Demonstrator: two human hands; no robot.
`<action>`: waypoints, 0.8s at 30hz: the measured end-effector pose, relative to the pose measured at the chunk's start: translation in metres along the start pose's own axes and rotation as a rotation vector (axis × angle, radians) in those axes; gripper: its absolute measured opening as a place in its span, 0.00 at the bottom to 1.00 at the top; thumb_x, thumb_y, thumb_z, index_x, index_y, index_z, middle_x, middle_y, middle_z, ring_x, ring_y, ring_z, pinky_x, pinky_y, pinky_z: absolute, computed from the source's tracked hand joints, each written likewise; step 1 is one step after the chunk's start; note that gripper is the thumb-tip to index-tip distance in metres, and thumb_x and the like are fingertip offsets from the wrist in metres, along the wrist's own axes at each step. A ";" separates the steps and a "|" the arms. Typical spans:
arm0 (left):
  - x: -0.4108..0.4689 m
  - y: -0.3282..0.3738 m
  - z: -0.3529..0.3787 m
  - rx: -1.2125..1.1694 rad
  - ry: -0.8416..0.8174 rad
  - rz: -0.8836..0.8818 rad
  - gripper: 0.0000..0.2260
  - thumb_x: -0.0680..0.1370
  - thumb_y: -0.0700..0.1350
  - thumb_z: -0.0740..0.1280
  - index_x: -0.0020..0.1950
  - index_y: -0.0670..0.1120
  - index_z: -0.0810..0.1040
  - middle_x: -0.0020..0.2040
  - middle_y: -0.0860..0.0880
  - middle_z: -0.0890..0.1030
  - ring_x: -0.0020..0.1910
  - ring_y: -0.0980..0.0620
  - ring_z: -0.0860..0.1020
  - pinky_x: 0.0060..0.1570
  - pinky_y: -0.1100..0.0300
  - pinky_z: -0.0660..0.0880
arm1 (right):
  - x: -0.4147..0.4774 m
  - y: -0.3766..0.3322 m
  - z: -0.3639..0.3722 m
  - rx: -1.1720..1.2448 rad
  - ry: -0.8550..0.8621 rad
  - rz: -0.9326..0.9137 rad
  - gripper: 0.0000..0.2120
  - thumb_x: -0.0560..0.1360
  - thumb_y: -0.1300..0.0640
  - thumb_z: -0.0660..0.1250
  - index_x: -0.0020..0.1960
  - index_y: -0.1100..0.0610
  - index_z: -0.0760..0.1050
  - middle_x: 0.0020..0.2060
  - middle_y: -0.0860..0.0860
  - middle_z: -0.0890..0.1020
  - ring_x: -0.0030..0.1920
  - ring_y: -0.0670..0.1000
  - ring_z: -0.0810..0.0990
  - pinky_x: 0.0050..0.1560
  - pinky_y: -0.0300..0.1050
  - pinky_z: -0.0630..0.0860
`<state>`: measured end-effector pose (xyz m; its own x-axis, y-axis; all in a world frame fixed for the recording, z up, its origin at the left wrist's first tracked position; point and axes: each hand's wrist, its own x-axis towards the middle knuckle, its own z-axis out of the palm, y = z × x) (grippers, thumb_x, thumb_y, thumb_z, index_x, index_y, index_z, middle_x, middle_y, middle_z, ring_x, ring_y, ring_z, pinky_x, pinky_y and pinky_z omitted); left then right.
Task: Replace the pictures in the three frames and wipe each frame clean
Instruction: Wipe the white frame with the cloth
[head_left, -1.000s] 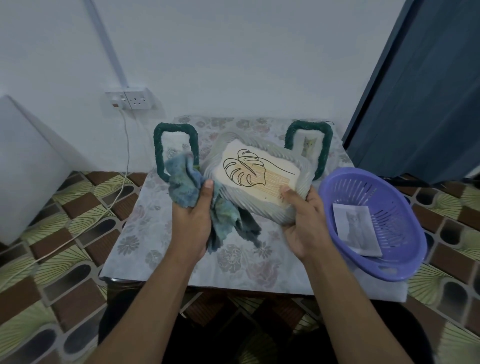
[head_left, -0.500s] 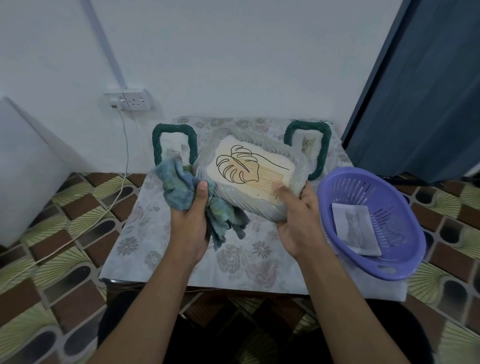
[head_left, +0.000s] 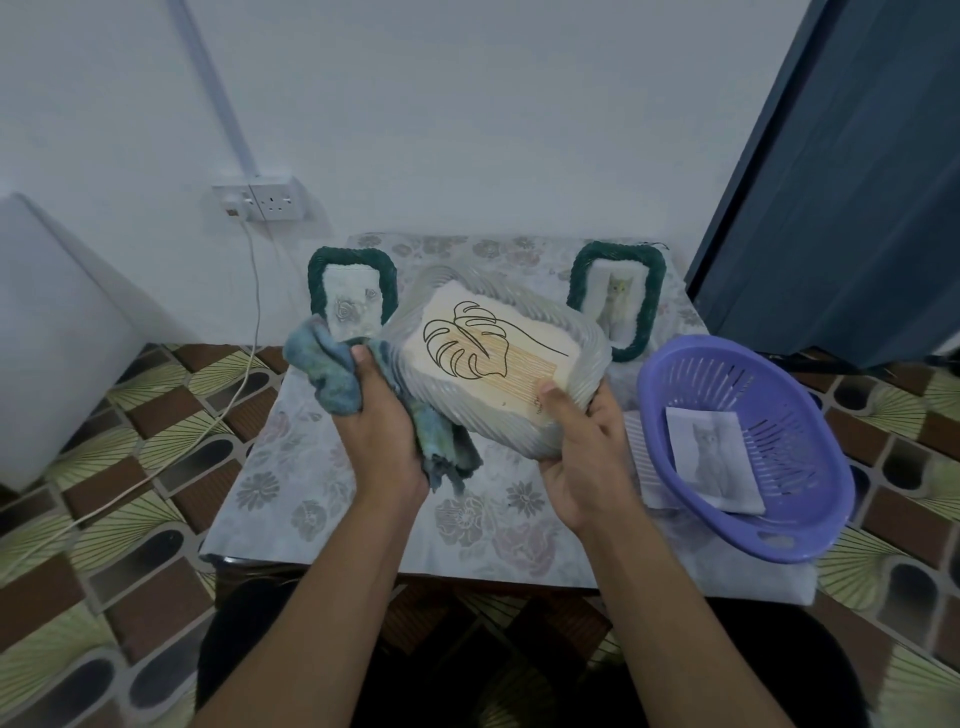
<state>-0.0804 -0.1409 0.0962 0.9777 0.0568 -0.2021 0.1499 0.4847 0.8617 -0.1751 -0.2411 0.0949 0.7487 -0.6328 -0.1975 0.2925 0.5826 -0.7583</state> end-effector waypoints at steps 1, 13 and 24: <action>0.001 0.002 -0.001 -0.027 -0.014 -0.047 0.19 0.81 0.56 0.64 0.69 0.50 0.73 0.61 0.50 0.82 0.58 0.52 0.81 0.57 0.54 0.79 | 0.000 0.000 -0.001 0.013 0.001 0.010 0.20 0.79 0.66 0.64 0.69 0.54 0.72 0.60 0.54 0.83 0.57 0.54 0.83 0.49 0.48 0.83; 0.004 0.017 -0.027 -0.123 -0.490 -0.212 0.30 0.75 0.68 0.59 0.68 0.49 0.75 0.65 0.44 0.79 0.65 0.42 0.77 0.65 0.39 0.72 | 0.003 -0.003 -0.007 0.010 -0.031 -0.011 0.17 0.79 0.67 0.63 0.65 0.54 0.74 0.52 0.50 0.86 0.51 0.50 0.85 0.43 0.45 0.83; 0.009 0.009 -0.026 0.275 -0.294 0.135 0.05 0.79 0.46 0.69 0.51 0.56 0.80 0.47 0.59 0.85 0.51 0.60 0.82 0.53 0.58 0.79 | 0.001 -0.005 -0.004 -0.210 -0.182 -0.132 0.18 0.80 0.69 0.62 0.63 0.51 0.73 0.56 0.50 0.85 0.60 0.53 0.82 0.63 0.59 0.77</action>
<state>-0.0740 -0.1130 0.0903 0.9856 -0.1668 0.0280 0.0125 0.2370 0.9714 -0.1785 -0.2465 0.0964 0.8121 -0.5834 0.0114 0.2791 0.3713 -0.8856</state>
